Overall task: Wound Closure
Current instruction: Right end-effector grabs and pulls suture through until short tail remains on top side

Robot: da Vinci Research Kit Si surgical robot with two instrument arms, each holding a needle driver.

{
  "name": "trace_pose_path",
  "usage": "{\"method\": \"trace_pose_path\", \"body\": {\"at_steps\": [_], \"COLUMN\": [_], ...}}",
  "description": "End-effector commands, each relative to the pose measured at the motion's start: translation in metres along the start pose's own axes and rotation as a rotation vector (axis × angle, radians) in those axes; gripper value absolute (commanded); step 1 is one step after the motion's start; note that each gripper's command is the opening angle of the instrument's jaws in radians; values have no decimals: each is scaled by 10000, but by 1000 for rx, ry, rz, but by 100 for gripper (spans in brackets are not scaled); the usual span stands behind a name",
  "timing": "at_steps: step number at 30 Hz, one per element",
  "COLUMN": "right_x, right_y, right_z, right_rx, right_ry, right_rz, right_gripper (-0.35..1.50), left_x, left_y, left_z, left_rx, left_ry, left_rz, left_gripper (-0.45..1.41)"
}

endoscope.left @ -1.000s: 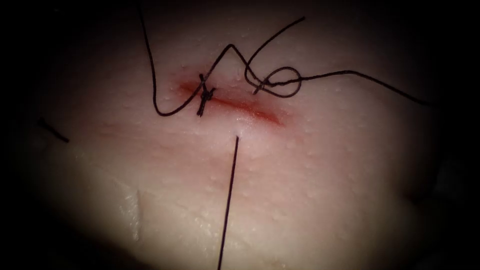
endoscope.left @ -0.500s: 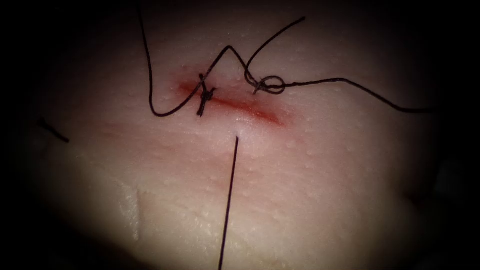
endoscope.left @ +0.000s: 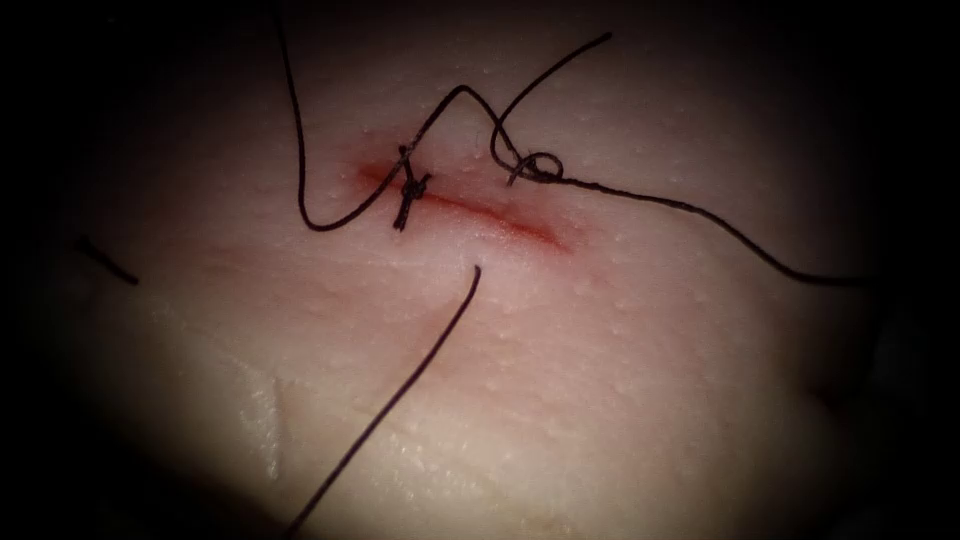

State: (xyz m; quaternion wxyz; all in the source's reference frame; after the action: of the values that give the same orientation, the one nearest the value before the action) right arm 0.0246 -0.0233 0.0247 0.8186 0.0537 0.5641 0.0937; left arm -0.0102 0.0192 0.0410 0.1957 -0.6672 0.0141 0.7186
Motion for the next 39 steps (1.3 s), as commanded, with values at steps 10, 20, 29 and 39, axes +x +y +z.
{"method": "trace_pose_path", "body": {"at_steps": [10,20,29,39], "right_x": [-60,-91,-123,-136], "right_y": [80,124,129,138], "right_z": [25,59,102,112], "right_rx": [-96,-140,-139,-136], "right_ry": [-26,-43,-42,-52], "right_rz": [-9,-22,-47,-66], "right_gripper": [123,116,115,61], "left_x": [-9,-10,-11,-11], "left_y": [12,14,16,16], "left_z": [7,8,7,7], "left_rx": [-3,-7,-9,-12], "left_ry": [4,5,2,0], "left_rz": [1,4,6,6], "left_gripper": [-45,-45,-45,-45]}}
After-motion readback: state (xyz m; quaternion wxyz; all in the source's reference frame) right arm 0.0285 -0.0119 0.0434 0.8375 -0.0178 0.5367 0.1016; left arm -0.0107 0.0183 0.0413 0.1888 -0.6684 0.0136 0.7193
